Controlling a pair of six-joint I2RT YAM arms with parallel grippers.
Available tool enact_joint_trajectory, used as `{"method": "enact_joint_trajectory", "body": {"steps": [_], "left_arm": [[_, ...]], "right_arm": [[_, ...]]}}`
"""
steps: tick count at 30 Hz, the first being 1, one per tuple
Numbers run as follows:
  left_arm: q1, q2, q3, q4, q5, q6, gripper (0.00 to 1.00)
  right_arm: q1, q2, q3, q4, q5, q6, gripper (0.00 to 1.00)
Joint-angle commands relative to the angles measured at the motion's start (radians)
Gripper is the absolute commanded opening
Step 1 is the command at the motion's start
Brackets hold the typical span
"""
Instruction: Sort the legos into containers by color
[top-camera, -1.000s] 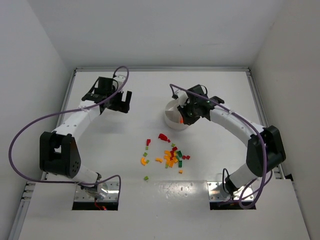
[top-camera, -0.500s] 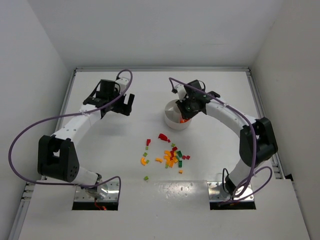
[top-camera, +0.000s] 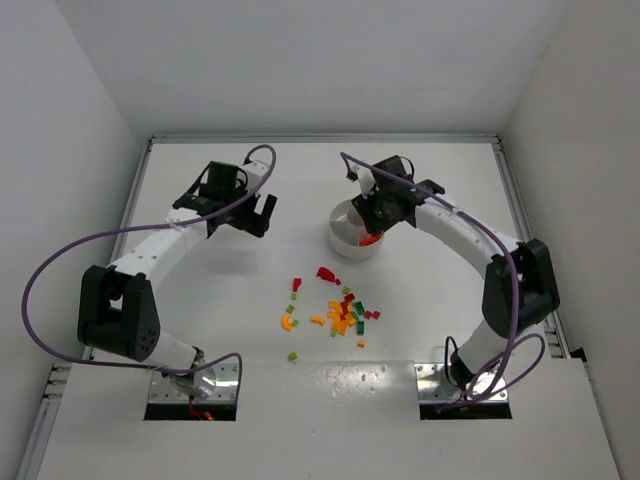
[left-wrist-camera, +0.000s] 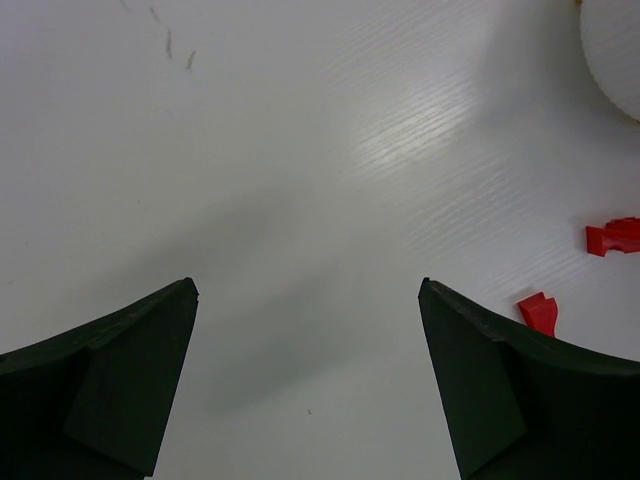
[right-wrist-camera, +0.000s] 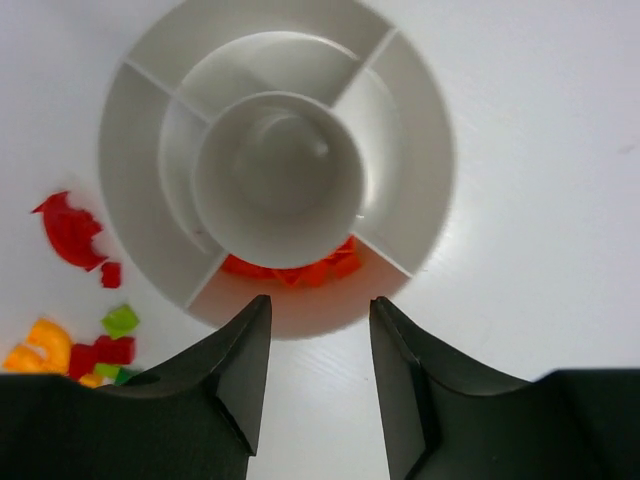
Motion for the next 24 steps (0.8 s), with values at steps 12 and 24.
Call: {"method": "enact_joint_trajectory", "body": {"steps": [12, 24], "left_arm": [[-0.126, 0.021, 0.123, 0.034, -0.103, -0.065, 0.99], [-0.131, 0.044, 0.173, -0.157, 0.19, 0.186, 0.94]], "right_arm": [[-0.123, -0.19, -0.117, 0.115, 0.144, -0.074, 0.96], [-0.265, -0.151, -0.238, 0.038, 0.036, -0.155, 0.99]]}}
